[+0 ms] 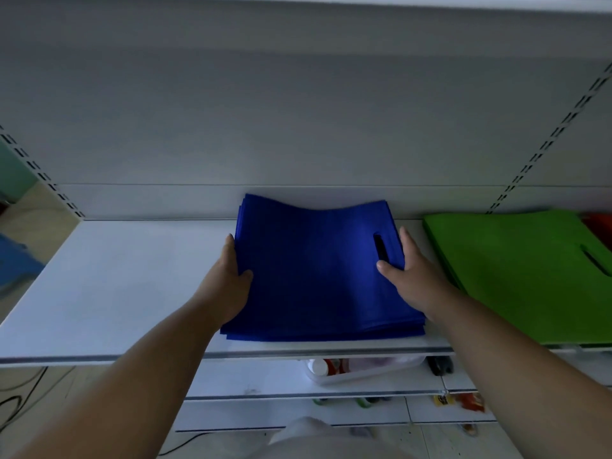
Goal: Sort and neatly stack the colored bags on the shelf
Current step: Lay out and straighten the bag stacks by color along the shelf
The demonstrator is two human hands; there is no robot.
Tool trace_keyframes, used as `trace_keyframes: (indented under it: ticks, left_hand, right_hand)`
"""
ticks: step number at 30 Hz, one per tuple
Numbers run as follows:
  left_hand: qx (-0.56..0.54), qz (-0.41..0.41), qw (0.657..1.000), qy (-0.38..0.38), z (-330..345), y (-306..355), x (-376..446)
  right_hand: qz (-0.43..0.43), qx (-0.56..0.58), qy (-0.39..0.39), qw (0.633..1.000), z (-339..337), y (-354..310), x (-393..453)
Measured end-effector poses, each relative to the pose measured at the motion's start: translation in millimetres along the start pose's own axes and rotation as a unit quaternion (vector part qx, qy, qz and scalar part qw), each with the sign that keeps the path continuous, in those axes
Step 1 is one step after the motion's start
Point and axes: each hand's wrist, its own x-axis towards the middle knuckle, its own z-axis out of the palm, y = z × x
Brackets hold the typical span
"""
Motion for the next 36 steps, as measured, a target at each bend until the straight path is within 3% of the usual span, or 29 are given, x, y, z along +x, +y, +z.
trace_keyframes:
  ticks: [6, 11, 15, 18, 21, 23, 28, 32, 36]
  left_hand:
    - [0.034, 0.009, 0.999, -0.028, -3, 0, 0]
    - [-0.065, 0.025, 0.997, -0.039, -9, -11, -18]
    - [-0.009, 0.041, 0.998, -0.056, -3, -16, -20]
    - [-0.045, 0.042, 0.997, -0.054, -6, -15, -17]
    - [-0.064, 0.079, 0.993, -0.058, -8, -29, -32]
    - [-0.011, 0.105, 0.991, -0.081, -4, -40, -42]
    - [0.068, 0.14, 0.987, -0.044, -2, -41, -39]
    - [0.078, 0.155, 0.983, -0.067, -5, -45, -38]
    - [0.104, 0.133, 0.985, -0.043, -8, -46, -34]
  right_hand:
    - [-0.027, -0.031, -0.031, 0.999, 4, 0, 0]
    - [-0.039, 0.037, -0.06, 0.997, -13, 12, -15]
    - [-0.071, -0.025, -0.063, 0.995, -1, 12, -14]
    - [-0.079, -0.041, -0.043, 0.995, 2, 9, -14]
    - [-0.073, -0.099, -0.1, 0.987, -9, 17, -27]
    - [-0.085, -0.157, -0.135, 0.974, -12, 21, -37]
    - [-0.13, -0.203, -0.051, 0.969, 0, 24, -39]
    - [-0.132, -0.248, -0.043, 0.959, 4, 25, -48]
    - [-0.134, -0.261, -0.006, 0.956, 7, 25, -52]
